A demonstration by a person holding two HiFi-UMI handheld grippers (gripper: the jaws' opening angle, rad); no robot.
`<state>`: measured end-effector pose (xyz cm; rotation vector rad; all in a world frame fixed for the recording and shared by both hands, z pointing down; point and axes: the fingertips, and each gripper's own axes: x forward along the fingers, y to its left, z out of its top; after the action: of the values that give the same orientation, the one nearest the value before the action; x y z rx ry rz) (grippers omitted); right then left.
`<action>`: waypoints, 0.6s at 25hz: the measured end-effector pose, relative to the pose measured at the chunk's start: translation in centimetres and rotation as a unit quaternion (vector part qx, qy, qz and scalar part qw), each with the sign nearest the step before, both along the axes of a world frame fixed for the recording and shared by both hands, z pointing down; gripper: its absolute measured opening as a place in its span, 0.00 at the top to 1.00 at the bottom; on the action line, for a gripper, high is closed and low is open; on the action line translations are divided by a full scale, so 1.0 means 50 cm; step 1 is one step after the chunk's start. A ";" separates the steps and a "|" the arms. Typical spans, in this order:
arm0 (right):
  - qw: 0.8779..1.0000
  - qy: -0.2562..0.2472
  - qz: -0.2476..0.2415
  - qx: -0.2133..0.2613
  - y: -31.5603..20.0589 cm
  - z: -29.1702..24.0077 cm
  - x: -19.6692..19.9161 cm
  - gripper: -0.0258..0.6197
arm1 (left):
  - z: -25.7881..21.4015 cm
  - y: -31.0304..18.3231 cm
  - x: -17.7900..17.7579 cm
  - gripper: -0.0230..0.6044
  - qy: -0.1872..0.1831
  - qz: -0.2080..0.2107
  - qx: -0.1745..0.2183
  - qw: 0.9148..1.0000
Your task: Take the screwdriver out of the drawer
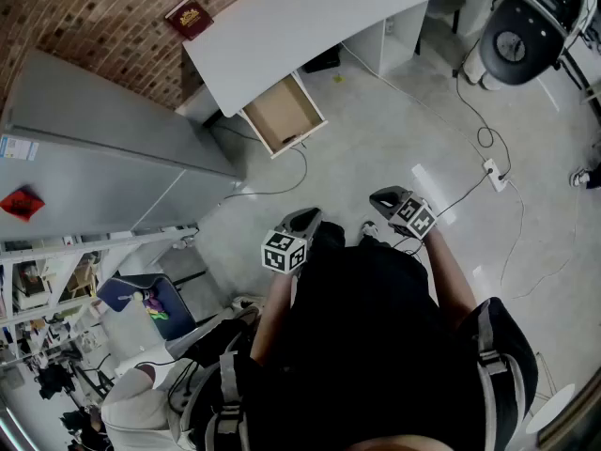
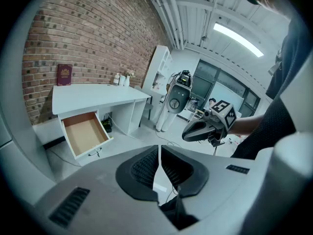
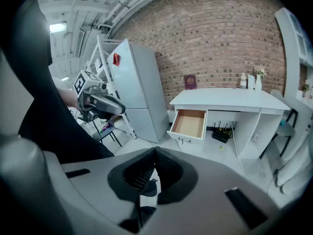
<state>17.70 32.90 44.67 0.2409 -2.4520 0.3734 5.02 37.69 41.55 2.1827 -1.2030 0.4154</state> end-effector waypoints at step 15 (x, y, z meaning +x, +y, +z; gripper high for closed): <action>1.000 -0.017 -0.023 -0.003 0.002 -0.027 0.001 0.87 | -0.017 -0.015 -0.006 0.92 -0.004 -0.018 0.010 1.000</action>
<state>17.73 33.02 43.34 0.1755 -2.4857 0.3679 4.72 36.96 40.70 2.1745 -1.2543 0.3991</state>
